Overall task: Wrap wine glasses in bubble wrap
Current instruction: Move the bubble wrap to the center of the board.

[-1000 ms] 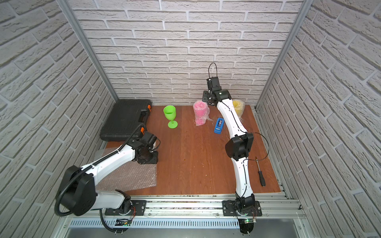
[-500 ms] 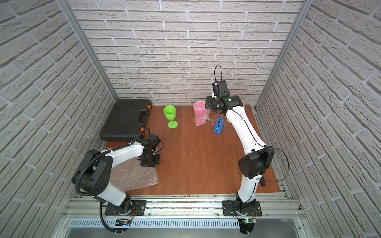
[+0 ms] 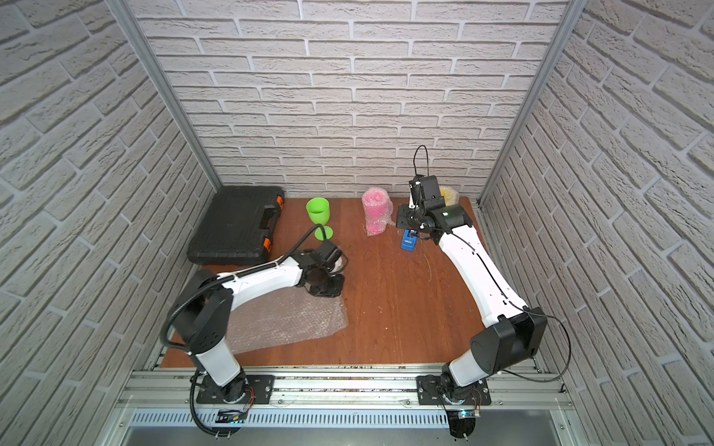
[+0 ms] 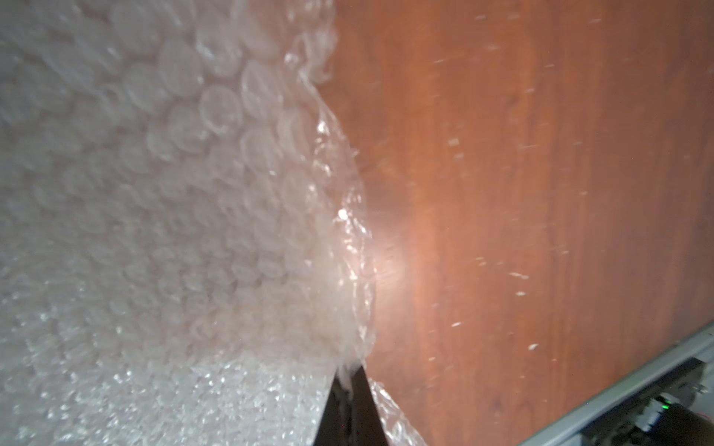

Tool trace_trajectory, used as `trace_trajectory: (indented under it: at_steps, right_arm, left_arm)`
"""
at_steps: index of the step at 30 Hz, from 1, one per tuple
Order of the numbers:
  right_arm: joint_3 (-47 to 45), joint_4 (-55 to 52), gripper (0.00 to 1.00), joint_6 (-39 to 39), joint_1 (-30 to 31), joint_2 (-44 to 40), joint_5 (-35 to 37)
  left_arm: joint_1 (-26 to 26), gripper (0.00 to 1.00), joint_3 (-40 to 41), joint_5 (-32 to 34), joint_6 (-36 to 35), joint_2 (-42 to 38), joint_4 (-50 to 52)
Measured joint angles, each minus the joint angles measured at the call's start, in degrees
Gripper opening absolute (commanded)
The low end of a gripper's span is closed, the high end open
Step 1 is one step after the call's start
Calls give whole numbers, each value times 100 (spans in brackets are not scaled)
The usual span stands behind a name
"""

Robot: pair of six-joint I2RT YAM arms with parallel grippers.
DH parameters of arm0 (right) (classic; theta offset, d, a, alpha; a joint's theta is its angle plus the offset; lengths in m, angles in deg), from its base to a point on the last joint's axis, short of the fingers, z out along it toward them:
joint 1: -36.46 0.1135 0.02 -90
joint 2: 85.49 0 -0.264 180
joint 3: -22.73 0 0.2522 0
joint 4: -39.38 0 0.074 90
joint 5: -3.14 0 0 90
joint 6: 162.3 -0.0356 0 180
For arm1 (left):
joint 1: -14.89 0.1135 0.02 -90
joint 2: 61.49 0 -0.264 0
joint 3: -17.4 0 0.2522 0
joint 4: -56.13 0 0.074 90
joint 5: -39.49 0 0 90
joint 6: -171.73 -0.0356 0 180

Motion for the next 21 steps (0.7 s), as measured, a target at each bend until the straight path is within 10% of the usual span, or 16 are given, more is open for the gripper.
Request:
trace_trajectory:
  at_steps: [21]
  right_arm:
    - [-402, 11, 45, -2, 0, -407, 103]
  left_arm:
    - [-1104, 18, -3445, -717, 122, 2632, 514]
